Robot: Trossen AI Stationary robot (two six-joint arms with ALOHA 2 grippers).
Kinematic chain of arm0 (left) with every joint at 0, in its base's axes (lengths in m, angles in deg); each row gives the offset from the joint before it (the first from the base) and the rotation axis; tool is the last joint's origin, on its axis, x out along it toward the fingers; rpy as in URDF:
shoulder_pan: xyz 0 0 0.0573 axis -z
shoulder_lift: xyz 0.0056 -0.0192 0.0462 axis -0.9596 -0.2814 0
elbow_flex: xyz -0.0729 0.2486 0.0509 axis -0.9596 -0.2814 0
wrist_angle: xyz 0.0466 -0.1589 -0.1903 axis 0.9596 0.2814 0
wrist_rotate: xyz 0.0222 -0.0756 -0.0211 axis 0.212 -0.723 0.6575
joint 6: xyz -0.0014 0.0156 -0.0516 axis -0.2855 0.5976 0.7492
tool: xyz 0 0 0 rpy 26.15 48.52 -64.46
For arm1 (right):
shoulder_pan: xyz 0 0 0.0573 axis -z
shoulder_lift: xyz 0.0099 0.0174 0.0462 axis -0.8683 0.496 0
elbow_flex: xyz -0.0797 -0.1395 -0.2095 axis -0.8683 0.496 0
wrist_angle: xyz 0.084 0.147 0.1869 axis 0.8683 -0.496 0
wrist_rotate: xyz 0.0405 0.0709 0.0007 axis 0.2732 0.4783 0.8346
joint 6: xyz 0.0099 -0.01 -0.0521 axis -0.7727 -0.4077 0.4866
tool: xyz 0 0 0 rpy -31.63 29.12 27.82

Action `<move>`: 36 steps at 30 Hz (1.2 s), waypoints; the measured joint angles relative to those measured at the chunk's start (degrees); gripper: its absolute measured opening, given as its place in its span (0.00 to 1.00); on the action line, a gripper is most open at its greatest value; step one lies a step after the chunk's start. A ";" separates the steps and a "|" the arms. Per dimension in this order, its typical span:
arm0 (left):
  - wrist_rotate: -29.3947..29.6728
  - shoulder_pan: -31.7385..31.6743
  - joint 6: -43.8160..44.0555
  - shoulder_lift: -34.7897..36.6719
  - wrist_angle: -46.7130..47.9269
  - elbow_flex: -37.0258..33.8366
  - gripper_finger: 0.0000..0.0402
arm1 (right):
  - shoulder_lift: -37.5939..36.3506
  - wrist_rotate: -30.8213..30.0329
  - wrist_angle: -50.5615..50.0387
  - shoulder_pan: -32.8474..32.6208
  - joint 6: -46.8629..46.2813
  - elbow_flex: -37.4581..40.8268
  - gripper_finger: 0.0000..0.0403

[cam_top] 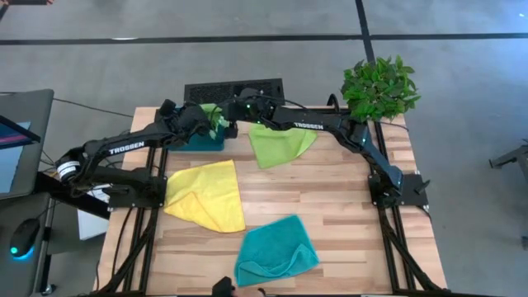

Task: Fold microfiber towels
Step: Put the green towel into the blue bin

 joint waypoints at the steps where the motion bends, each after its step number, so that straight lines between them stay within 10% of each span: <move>1: -0.52 -0.42 -1.86 -0.11 -1.69 -0.32 0.00 | 0.00 0.02 0.24 0.27 -0.01 0.00 0.03; 30: -4.48 -4.26 -4.10 6.66 -4.53 -4.07 0.00 | 0.00 0.66 -0.08 1.60 0.00 0.00 0.03; 36: -14.99 -6.54 -3.24 12.69 -0.81 -4.33 0.00 | 0.00 0.23 -0.37 0.88 0.02 -0.02 0.03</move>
